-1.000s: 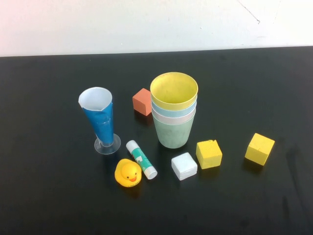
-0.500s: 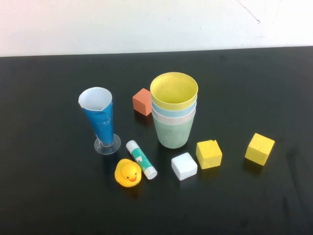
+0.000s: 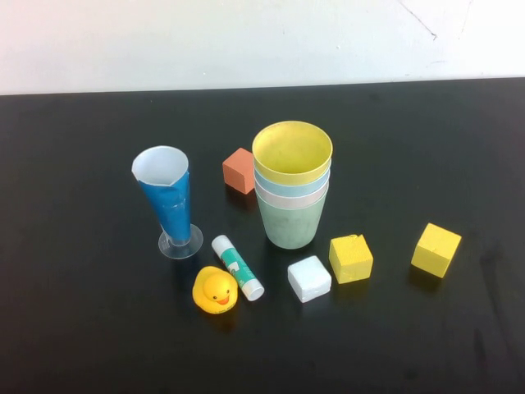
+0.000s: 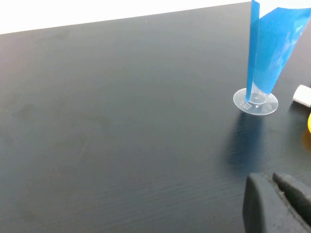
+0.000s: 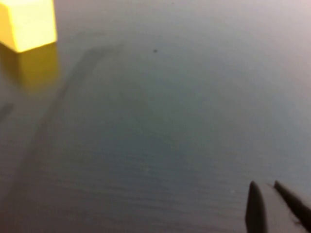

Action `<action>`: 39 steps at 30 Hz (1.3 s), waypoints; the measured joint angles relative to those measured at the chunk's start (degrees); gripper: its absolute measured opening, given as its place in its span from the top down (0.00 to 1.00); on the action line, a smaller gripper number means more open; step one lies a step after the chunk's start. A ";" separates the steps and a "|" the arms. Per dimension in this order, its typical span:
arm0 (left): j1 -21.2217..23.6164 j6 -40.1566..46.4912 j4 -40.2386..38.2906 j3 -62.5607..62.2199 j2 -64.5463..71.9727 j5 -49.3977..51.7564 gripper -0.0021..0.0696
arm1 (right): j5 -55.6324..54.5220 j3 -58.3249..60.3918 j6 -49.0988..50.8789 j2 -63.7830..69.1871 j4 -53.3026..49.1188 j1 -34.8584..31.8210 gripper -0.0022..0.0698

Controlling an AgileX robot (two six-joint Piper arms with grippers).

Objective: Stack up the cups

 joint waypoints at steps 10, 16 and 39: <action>0.00 0.00 0.00 0.00 0.00 0.00 0.97 | 0.46 0.00 0.97 -0.09 -1.16 3.38 0.94; 0.00 0.00 0.00 0.00 0.00 0.20 0.97 | 0.55 0.00 0.97 -0.09 -1.53 3.42 0.94; 2.50 0.00 -5.47 4.14 -1.34 -1.14 0.97 | 0.55 0.00 0.97 -0.09 -1.78 3.42 0.94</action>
